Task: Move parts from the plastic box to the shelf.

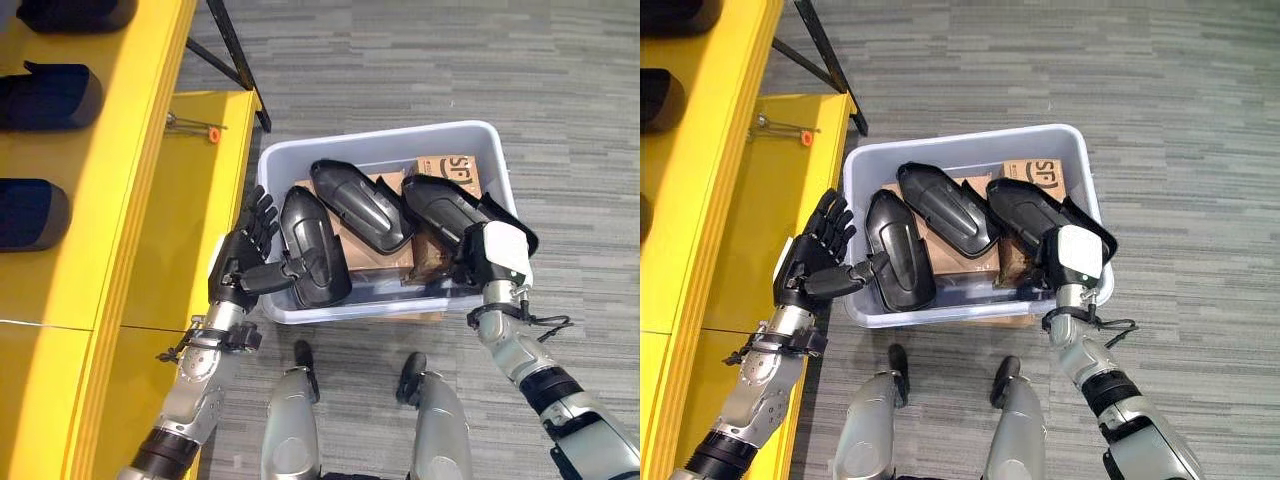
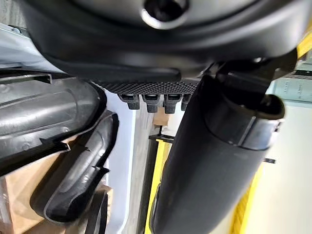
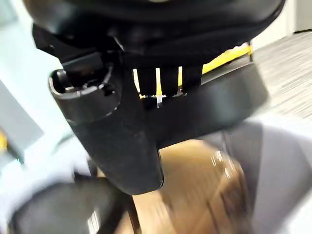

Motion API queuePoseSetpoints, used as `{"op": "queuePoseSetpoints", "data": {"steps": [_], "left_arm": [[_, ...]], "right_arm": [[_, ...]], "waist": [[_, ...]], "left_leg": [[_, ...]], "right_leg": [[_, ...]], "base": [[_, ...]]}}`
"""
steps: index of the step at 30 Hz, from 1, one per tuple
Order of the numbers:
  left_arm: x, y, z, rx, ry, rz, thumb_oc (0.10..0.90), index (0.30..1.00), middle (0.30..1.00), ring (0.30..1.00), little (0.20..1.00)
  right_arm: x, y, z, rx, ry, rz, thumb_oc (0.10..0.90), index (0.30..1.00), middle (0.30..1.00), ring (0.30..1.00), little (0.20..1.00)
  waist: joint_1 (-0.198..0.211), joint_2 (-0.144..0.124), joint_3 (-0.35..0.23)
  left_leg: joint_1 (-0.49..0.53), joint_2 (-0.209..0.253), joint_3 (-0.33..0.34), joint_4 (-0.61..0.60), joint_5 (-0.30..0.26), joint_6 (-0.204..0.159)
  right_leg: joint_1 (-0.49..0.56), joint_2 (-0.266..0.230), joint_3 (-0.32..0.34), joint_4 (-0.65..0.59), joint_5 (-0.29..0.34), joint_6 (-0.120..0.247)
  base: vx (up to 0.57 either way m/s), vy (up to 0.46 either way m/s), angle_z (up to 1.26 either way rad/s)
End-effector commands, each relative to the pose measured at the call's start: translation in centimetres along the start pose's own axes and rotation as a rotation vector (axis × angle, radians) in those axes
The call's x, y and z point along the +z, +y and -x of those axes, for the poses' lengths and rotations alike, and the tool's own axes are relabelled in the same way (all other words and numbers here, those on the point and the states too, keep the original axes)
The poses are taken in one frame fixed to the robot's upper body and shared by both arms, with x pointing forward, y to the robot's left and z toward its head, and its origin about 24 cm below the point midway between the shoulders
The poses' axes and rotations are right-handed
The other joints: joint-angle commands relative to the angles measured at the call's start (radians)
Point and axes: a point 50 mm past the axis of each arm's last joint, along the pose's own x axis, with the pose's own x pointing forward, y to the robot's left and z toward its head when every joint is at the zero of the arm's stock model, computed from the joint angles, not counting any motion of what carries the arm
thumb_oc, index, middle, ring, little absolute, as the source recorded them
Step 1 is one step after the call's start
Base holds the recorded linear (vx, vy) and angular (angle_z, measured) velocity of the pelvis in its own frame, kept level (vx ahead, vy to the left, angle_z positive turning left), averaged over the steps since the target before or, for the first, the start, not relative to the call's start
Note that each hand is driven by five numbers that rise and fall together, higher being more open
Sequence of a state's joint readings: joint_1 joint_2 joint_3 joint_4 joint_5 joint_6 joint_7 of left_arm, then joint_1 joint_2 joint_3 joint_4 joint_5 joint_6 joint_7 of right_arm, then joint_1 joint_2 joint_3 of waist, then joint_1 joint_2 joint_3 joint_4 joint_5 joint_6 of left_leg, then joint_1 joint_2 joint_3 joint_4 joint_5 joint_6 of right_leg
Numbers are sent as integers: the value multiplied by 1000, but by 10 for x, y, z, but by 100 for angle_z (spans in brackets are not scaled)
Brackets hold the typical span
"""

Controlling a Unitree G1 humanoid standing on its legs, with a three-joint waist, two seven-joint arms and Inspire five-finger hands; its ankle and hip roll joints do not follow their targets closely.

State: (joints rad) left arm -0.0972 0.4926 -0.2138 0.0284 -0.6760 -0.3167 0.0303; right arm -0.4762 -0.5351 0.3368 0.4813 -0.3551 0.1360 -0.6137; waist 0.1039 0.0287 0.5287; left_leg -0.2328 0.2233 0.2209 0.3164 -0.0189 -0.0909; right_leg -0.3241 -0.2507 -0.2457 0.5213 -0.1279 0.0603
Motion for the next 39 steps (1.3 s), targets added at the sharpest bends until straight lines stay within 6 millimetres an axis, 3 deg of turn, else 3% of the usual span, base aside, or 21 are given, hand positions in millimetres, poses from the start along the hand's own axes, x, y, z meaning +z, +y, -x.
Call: {"op": "queuePoseSetpoints", "data": {"steps": [1, 8, 15, 21, 28, 30, 33, 37, 39], "left_arm": [[43, -18, -5, -100, -220, 51, 900, 1000, 1000, 1000, 1000], [37, -15, 5, -76, -187, 91, 900, 1000, 1000, 1000, 1000], [28, -12, 17, -109, -119, 53, 900, 1000, 1000, 1000, 1000], [30, -7, 25, -99, -101, 31, 900, 1000, 1000, 1000, 1000], [29, -1, 31, -34, -66, 12, 900, 1000, 1000, 1000, 1000], [28, 1, 34, 1, -53, -6, 900, 1000, 1000, 1000, 1000], [27, 3, 38, 16, -32, -51, 900, 1000, 1000, 1000, 1000], [22, -2, 46, -22, 2, -54, 900, 1000, 1000, 1000, 1000], [19, -8, 50, -86, 12, -39, 900, 1000, 1000, 1000, 1000]], "right_arm": [[36, -59, -27, -359, -117, -215, 400, 300, 300, 300, 300], [40, -65, -20, -352, -104, -316, 400, 300, 300, 300, 300], [52, -58, -6, -216, -165, -498, 400, 300, 300, 300, 300], [67, -40, 21, -24, -237, -649, 400, 300, 300, 300, 300], [88, -37, 40, 141, -312, -851, 400, 300, 300, 300, 300], [97, -35, 45, 207, -315, -940, 400, 300, 300, 300, 300], [104, -39, 48, 181, -365, -930, 400, 300, 300, 300, 300], [117, -51, 56, 189, -427, -990, 400, 300, 300, 300, 300], [121, -58, 60, 135, -444, -990, 400, 300, 300, 300, 300]], "waist": [[-15, -3, -109], [-21, -12, -196], [-27, -21, -294], [-34, -25, -329], [-26, -27, -338], [-16, -28, -333], [-6, -22, -327], [11, 4, -309], [-1, 15, -291]], "left_leg": [[64, -7, 52, 9, -70, 24], [149, -6, 65, -47, -62, 17], [235, -4, 72, -125, -41, 3], [266, 6, 84, -131, -43, 2], [267, 28, 99, -110, -39, -6], [254, 45, 105, -105, -24, -13], [241, 68, 104, -107, 6, -22], [217, 132, 117, -139, 109, -55], [212, 171, 204, -140, 148, -69]], "right_leg": [[93, 40, -29, -42, -44, 24], [207, 67, -27, -160, -27, 17], [311, 67, -22, -283, 4, 22], [351, 69, -24, -314, 3, 12], [372, 91, -48, -314, -15, -13], [376, 104, -65, -310, -24, -22], [377, 114, -84, -301, -35, -31], [365, 126, -132, -292, -42, -40], [366, 115, -193, -293, -37, -37]], "base": [[123, -2, 3], [137, -4, -4], [93, -6, -2], [9, -31, 2], [-7, -93, 6], [-20, -134, 3], [9, -101, 6], [-43, -74, 16], [-128, -68, 48]]}}
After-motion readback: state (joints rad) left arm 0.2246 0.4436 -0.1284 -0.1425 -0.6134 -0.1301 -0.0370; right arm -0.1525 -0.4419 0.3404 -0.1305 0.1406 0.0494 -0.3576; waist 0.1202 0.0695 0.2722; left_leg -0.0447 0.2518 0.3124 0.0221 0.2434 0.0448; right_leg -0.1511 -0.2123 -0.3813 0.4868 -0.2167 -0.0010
